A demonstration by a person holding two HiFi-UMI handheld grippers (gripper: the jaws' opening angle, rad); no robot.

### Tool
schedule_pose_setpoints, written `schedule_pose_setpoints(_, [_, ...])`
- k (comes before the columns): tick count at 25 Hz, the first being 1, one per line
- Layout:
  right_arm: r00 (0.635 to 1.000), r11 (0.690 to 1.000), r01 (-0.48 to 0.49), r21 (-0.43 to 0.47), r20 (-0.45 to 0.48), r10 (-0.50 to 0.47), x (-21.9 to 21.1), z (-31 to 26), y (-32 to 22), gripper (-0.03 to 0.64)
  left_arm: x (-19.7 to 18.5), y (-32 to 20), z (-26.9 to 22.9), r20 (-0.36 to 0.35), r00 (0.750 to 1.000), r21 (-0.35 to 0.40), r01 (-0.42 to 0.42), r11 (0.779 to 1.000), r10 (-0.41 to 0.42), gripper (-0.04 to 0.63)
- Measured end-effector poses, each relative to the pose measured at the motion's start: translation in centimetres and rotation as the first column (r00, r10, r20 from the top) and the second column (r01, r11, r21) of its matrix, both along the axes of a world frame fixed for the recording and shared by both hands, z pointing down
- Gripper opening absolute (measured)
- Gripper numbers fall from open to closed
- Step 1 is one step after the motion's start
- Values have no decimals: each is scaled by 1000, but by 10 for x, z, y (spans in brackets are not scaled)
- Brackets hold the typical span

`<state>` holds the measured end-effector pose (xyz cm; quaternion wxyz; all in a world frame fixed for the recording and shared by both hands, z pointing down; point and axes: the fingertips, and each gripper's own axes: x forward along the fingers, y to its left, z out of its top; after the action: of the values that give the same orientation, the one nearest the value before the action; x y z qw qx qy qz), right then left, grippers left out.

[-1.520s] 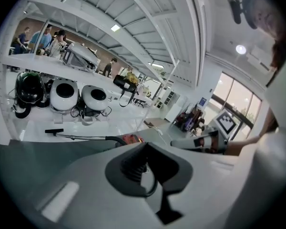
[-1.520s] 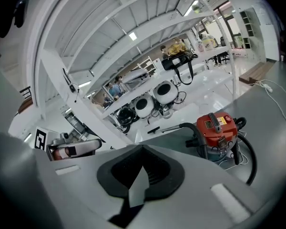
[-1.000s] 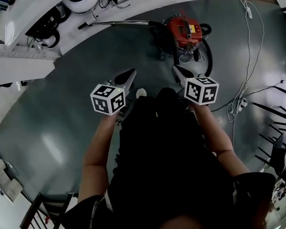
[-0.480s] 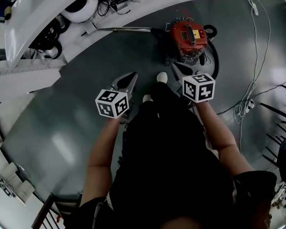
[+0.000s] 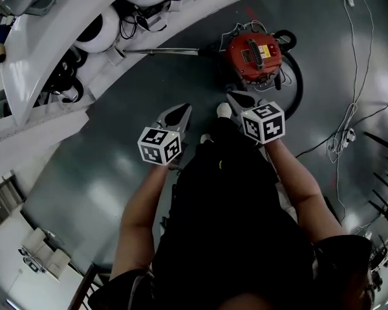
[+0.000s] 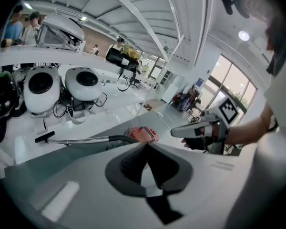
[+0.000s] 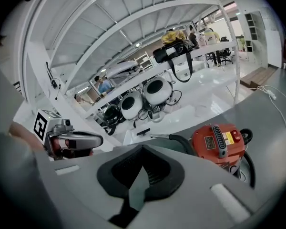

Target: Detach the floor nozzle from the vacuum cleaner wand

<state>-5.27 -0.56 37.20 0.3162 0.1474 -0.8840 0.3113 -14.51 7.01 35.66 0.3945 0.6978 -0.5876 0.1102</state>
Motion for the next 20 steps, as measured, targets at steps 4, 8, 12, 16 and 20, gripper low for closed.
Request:
schedule_pose_setpoints(4, [1000,1000,10,-17,21,-10,3,18,-10,-5,3,-18,17,59,997,-40,-44,998,46,11])
schedule_pose_setpoints(8, [1000,999,27,-24,9,-27,3,41,-25,-5,7,-39,33,68,995,-69,-71,995,76,11])
schedule_pose_setpoints(12, [997,997,78,-19,-1,-78,-5,58,-36,-5,8,-58,53,80,991,-105,-98,990,107,11])
schedule_pose_setpoints(16, [984,984,175,4,20,-175,-14,74,-43,-5,9,-67,70,70,991,-116,-108,987,116,11])
schedule_pose_setpoints(20, [979,979,195,62,55,-198,-31,85,-67,-5,6,-75,86,43,988,-112,-142,984,147,11])
